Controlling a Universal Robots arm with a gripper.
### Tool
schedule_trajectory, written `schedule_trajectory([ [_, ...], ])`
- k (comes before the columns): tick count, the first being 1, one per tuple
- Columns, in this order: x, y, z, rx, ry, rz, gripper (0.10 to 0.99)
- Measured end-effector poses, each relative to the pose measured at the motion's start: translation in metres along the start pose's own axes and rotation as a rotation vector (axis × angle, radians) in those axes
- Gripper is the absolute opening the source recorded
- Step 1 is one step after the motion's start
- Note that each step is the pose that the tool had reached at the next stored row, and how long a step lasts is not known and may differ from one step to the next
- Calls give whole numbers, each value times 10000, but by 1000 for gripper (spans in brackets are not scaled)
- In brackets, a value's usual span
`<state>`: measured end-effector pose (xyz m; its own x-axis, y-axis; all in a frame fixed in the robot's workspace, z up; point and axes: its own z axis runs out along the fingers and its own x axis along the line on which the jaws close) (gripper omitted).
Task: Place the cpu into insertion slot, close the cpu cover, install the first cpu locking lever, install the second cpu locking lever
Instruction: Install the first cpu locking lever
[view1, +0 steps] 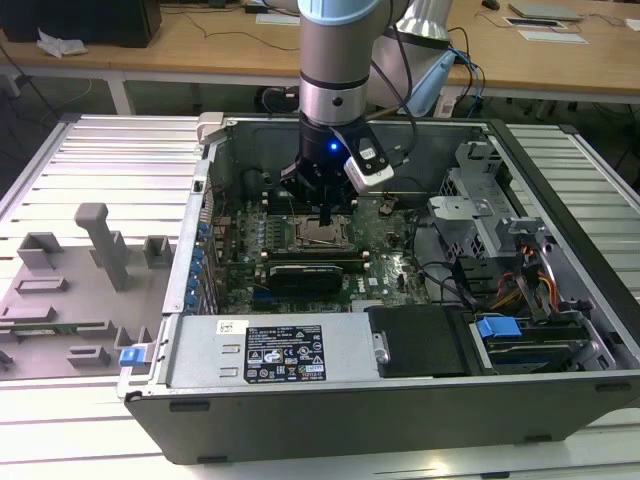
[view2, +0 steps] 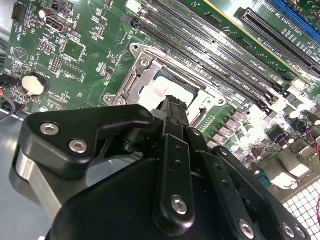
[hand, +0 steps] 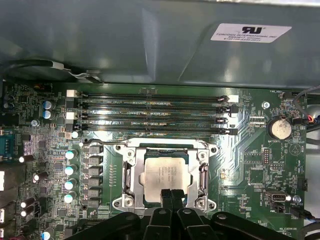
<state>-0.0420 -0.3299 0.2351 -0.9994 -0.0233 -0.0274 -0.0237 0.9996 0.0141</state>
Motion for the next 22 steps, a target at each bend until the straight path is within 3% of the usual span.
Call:
schedule_trajectory([
  [12, 23, 1, -7, 0, -1, 1, 106],
  [22, 168, 5, -11, 0, -1, -1, 106],
])
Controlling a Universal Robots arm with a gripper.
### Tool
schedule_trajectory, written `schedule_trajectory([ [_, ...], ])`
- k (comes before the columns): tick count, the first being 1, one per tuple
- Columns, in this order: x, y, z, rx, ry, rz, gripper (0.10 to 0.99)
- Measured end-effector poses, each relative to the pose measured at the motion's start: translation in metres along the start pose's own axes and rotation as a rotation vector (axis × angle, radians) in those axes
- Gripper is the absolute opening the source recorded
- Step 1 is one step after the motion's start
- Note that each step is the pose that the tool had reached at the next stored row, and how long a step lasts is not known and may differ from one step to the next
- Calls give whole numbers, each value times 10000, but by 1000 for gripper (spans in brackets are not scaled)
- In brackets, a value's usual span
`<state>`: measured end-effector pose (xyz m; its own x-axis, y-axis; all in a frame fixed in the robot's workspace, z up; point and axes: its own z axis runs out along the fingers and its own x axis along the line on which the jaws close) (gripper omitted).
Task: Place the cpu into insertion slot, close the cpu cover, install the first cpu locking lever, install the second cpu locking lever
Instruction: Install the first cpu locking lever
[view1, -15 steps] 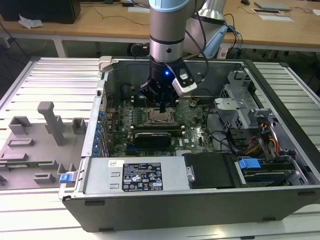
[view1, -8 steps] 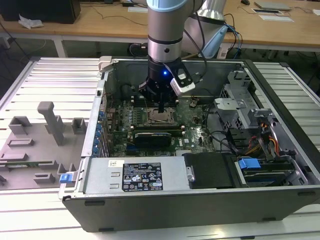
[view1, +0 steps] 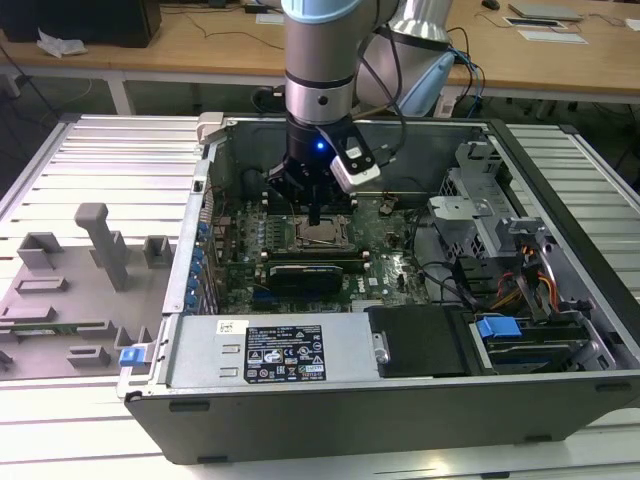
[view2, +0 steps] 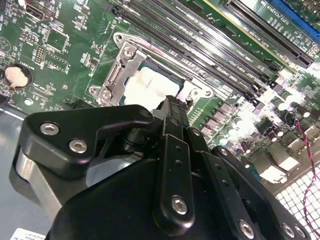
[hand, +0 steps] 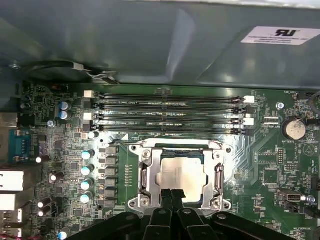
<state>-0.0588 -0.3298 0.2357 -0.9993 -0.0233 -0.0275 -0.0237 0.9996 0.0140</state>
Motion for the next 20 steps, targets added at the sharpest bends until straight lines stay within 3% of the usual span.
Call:
schedule_trajectory([
  [7, 126, 3, -4, 0, 1, 0, 106],
  [20, 258, 6, -7, 0, 0, 1, 106],
])
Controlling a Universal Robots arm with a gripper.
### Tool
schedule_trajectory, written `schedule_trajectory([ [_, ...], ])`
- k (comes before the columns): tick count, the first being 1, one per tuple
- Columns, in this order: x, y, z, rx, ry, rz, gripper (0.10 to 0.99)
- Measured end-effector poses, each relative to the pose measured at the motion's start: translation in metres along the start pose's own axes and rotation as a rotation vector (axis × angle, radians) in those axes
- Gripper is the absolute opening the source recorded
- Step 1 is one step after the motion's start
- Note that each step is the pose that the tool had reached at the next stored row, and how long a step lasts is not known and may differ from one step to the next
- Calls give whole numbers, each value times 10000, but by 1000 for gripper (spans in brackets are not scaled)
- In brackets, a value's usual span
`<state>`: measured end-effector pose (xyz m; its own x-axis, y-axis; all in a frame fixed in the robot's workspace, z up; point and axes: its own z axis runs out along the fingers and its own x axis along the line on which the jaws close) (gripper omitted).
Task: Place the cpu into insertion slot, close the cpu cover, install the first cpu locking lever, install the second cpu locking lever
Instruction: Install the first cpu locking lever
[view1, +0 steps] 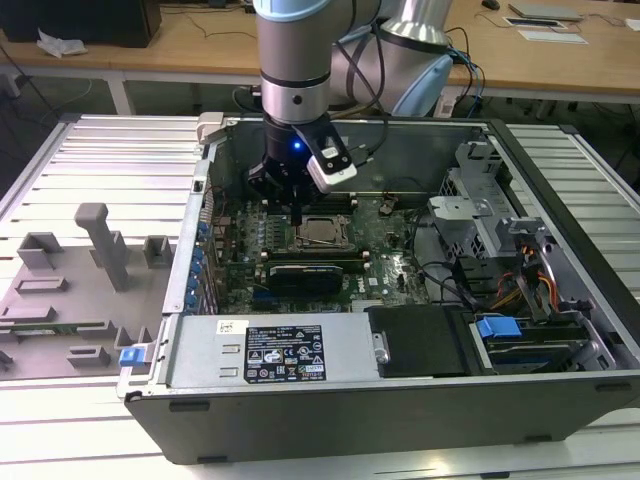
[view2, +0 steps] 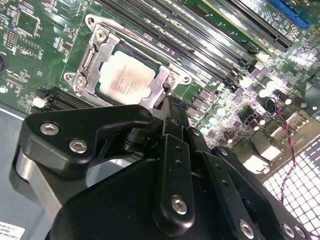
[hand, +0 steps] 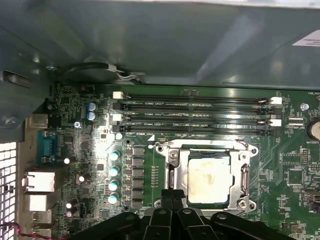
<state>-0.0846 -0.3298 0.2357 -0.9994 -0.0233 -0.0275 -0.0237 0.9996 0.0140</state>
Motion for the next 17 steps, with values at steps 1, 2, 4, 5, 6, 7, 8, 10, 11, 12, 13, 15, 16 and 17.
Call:
schedule_trajectory([
  [1, 10, 0, 0, -1, 0, 0, 106],
  [2, 30, 1, -1, -1, 0, 1, 106],
  [4, 57, 1, -2, 0, 1, 0, 106],
  [5, 86, 2, -2, 0, 0, 0, 106],
  [6, 119, 3, -3, 0, 0, 0, 106],
  [7, 125, 4, -4, 0, 0, 1, 106],
  [8, 125, 3, -13, 2, 2, 0, 106],
  [10, 124, 4, -59, 0, 0, 0, 106],
  [11, 123, 5, -98, 0, -1, 0, 106],
  [12, 122, 5, -129, 0, 0, 1, 106],
  [13, 122, 5, -148, 0, 0, 0, 106],
  [15, 121, 5, -160, -3, -3, -1, 106],
  [16, 127, 5, -161, -23, -9, 1, 106],
  [17, 133, 5, -162, -41, -16, 2, 106],
])
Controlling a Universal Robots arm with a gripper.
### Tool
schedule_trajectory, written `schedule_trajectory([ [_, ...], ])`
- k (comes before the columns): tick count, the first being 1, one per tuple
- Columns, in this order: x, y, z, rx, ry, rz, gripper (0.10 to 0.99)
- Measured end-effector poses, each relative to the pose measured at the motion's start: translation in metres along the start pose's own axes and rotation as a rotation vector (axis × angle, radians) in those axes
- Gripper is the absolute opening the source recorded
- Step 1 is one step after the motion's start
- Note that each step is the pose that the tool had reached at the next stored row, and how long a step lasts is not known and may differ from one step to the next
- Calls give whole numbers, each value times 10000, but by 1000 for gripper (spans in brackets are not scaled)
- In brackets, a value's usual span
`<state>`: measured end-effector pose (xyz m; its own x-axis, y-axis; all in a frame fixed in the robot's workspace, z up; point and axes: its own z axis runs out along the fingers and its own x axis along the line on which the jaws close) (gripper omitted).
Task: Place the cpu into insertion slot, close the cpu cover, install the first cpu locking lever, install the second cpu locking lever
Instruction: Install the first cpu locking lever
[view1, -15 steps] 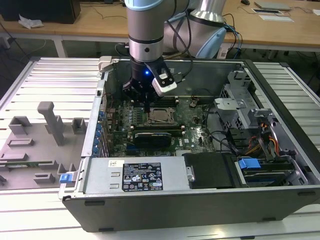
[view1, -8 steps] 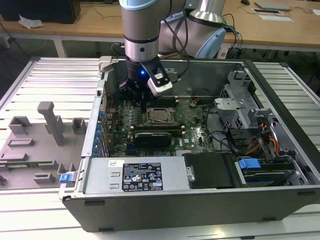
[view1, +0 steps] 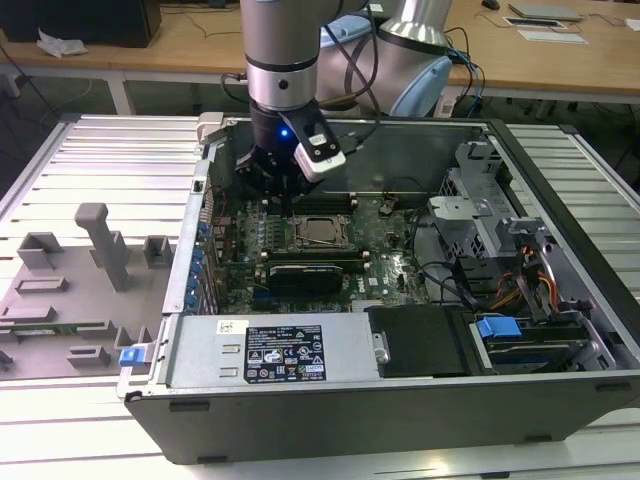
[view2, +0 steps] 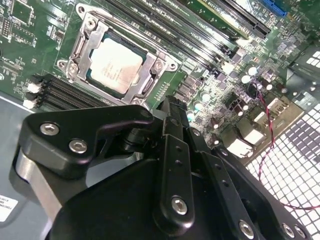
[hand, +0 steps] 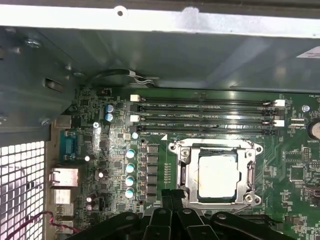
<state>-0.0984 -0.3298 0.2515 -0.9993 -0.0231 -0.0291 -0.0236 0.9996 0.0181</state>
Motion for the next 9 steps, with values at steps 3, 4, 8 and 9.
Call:
schedule_trajectory([
  [3, 10, 1, 0, -6, -3, -2, 106],
  [4, 15, 1, 0, -6, -3, 0, 106],
  [8, 26, 1, 0, -108, -27, 1, 106],
  [9, 31, 1, -1, -141, -34, 3, 106],
])
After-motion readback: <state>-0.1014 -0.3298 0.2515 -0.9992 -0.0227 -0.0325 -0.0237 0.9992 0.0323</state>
